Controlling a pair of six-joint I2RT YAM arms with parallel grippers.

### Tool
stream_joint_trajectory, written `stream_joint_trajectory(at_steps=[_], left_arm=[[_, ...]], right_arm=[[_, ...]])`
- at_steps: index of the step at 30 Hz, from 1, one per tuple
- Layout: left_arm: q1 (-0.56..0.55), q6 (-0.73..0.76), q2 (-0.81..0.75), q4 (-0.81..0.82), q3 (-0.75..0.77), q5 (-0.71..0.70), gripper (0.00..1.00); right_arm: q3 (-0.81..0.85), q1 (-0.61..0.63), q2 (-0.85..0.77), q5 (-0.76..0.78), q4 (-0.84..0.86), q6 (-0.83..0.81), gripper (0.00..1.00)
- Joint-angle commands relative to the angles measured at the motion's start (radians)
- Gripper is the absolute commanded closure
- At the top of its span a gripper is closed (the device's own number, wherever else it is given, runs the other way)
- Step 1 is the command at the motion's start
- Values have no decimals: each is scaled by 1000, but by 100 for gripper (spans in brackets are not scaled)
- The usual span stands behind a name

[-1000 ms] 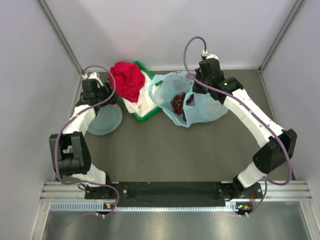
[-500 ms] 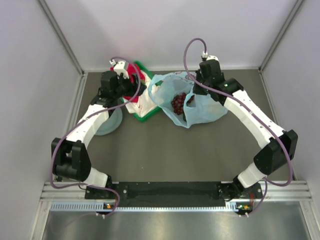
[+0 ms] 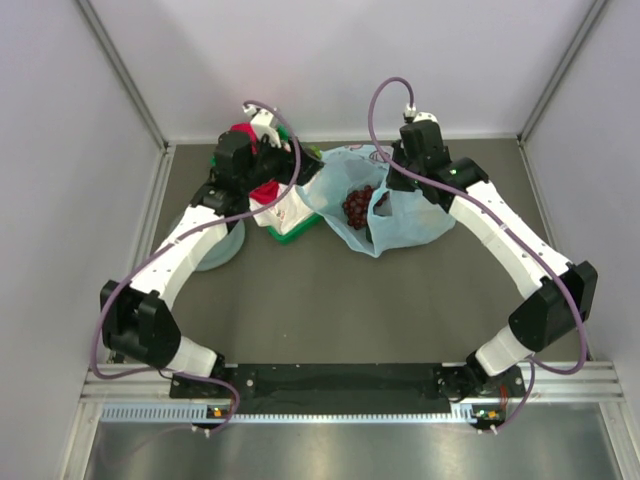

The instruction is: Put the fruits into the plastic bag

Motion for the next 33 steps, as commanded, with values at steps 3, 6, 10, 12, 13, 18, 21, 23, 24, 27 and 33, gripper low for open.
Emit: stream_joint_trajectory(at_steps=[3,6,10,12,13,18,21,23,24,27,33], left_arm=[[-83,-45,53,116,80,80,50],[-106,-62,146,64,155,143,50],[-163,112,251,-103,284,168,50],[-190,164,303,-177,337,163,50],[-193,170,317,-176,341,168,50],[-195,139,381,-126,316,229,50],[-198,129,416,-108,308,243,50],[-199,127,441,-102,305,246,50],[-201,125,447,-97,302,243,50],[-204,122,488,-83,308,242,49],[-215,124,590,-79,387,268,43]], right_arm=[[0,-10,-50,-14,17,-7,100],[2,-10,-55,-12,14,-10,100],[-1,-10,-64,-4,3,-7,100],[-1,-9,-69,0,-2,-7,100],[-3,-9,-72,2,-5,-5,100],[-1,-9,-75,6,-12,-8,100],[2,-9,-75,14,-19,-10,100],[3,-10,-76,14,-25,-13,100],[3,-9,-76,14,-28,-14,100],[6,-9,-78,18,-43,-25,100],[25,-9,-73,45,-74,-62,100]])
